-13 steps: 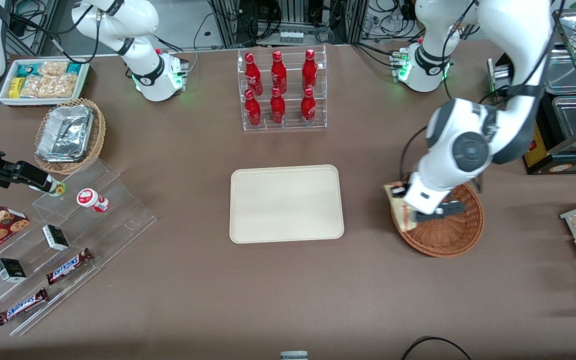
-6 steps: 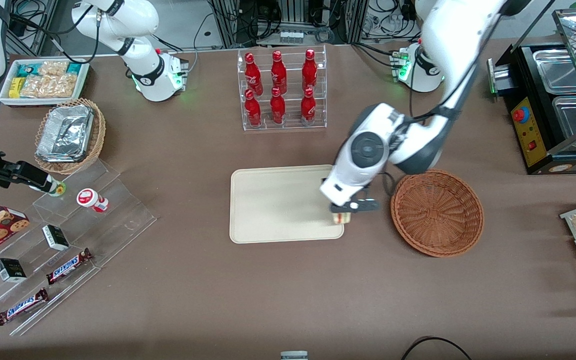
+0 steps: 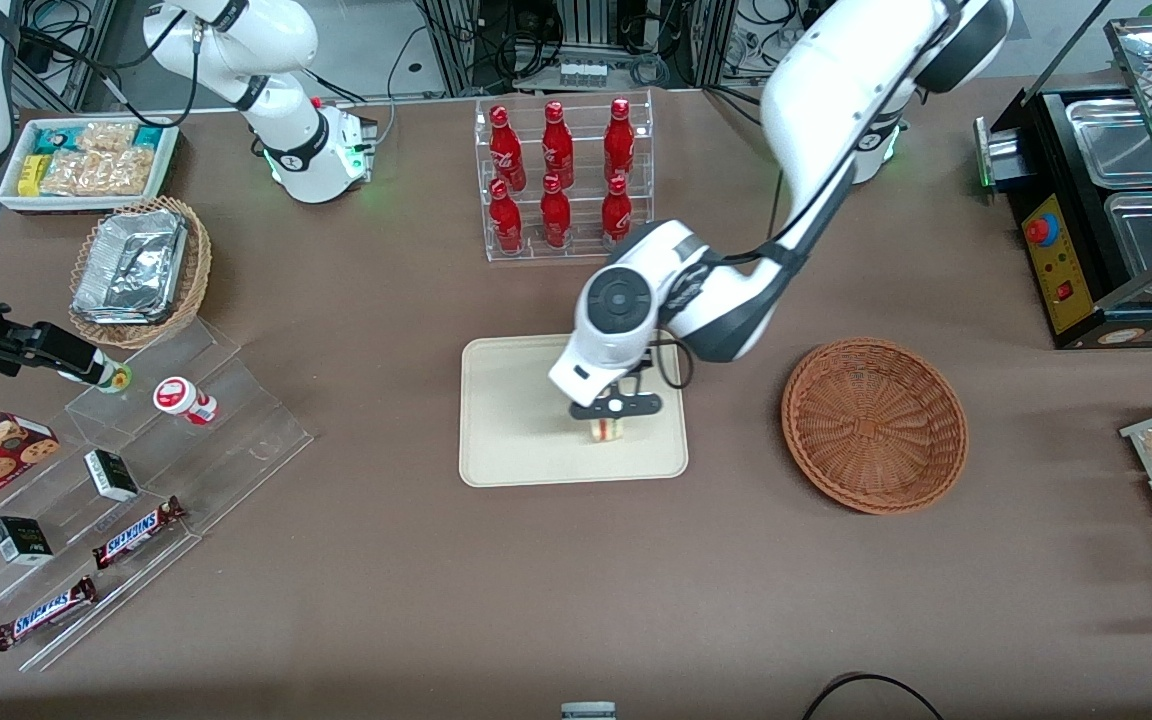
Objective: Place sandwich from basket to tray
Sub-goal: 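Lift the sandwich and carry it over the cream tray, then lower the sandwich onto the tray and open the left gripper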
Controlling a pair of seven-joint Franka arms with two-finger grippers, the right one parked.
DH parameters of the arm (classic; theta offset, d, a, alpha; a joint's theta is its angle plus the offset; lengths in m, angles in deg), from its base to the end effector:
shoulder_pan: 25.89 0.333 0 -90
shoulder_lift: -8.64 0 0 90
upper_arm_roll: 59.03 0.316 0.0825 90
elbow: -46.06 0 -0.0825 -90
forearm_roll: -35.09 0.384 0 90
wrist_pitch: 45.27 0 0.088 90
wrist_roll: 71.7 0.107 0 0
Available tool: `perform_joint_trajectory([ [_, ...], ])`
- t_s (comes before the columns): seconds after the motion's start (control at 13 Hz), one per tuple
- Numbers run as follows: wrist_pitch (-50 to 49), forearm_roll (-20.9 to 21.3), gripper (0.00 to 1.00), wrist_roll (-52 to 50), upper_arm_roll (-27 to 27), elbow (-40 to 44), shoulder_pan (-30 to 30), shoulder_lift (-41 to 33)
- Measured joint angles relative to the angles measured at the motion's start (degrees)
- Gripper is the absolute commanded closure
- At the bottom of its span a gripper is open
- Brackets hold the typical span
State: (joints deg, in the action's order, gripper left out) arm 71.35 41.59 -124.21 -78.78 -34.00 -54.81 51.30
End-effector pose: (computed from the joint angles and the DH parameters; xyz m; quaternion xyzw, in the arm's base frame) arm 0.5165 -0.5028 0.2776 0.9962 0.0450 -0.0720 0.0180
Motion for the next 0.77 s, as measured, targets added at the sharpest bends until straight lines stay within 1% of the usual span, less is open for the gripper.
perform_joint_trajectory([
  [0.15, 0.7, 0.8, 1.0, -2.4, 0.0, 2.8, -1.8, 2.8],
  [0.31, 1.2, 1.3, 1.0, -3.3, 0.1, 4.2, -2.3, 4.4],
  [0.69, 1.7, 1.7, 1.0, -4.5, 0.2, 4.7, -2.3, 4.9],
  [0.77, 2.1, 2.3, 0.79, -4.8, 0.2, 4.7, -2.3, 5.2],
])
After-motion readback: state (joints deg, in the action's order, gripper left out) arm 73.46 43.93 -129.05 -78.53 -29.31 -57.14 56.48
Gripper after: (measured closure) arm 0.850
